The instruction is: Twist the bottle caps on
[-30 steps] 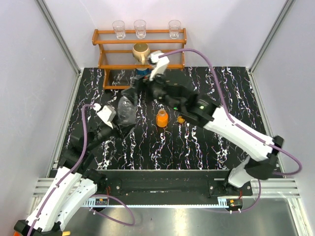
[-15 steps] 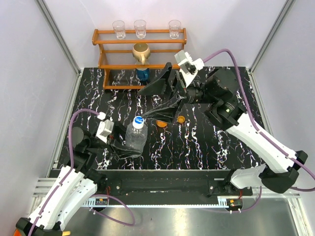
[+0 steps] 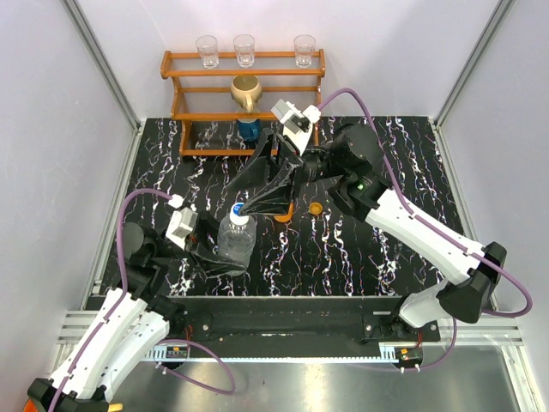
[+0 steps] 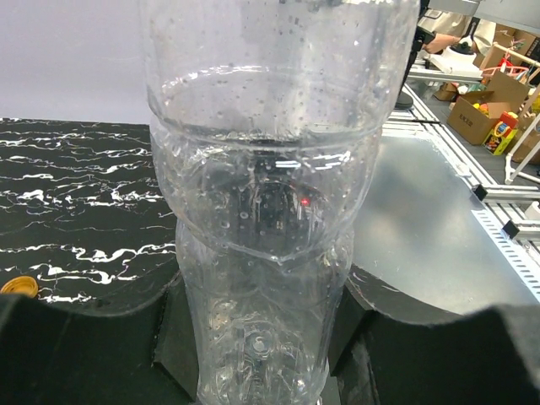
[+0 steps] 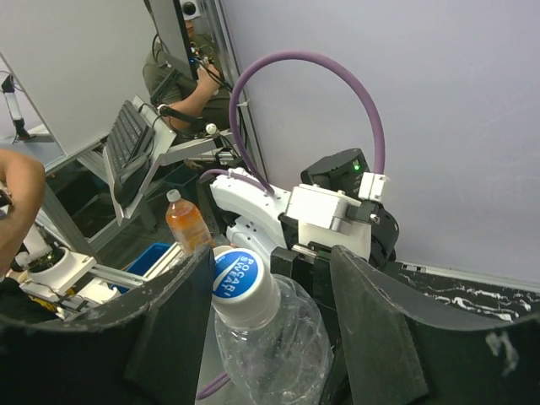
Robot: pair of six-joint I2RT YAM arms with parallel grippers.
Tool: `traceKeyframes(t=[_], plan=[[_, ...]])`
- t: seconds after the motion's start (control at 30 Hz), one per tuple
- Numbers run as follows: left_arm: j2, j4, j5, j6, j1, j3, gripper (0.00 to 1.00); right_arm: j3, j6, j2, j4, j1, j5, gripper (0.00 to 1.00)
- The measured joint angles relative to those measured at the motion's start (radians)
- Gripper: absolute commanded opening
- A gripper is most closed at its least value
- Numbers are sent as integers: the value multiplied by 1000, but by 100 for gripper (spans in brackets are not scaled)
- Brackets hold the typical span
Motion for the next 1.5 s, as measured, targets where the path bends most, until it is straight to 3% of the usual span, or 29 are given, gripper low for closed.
traceKeyframes(t=[0.23,0.43,0.6,0.9,1.03,1.07,1.2,1.23,1.27,1.37,1.4,1.5], plan=[[0,12,-30,-16,0,0,43,-21,44,0,93,2,-22,66],[0,21,-77,-39,0,-4,43,-21,55,0,108,5,-23,59],[0,32,-90,-46,0,-4,42,-19,39,0,95,11,-20,43],[-2,37,-107,-49,1,-4,40,1,-32,0,20,13,15,26],[-3,34,-145,-43,8,-4,38,53,-155,-2,-132,36,93,1],[-5,29,-163,-35,10,-4,38,75,-197,-3,-195,48,138,0],[-17,-28,-262,18,20,1,37,114,-290,-9,-337,79,309,0],[-18,-50,-292,34,22,3,36,117,-304,-10,-360,84,364,4],[-18,-74,-321,50,25,6,36,118,-313,-10,-381,89,421,17],[-18,-140,-404,92,32,6,36,119,-341,-10,-433,106,563,31],[-18,-160,-425,106,32,6,36,119,-354,-10,-448,116,610,41],[-21,-185,-461,129,33,6,36,118,-376,-10,-465,132,671,49]])
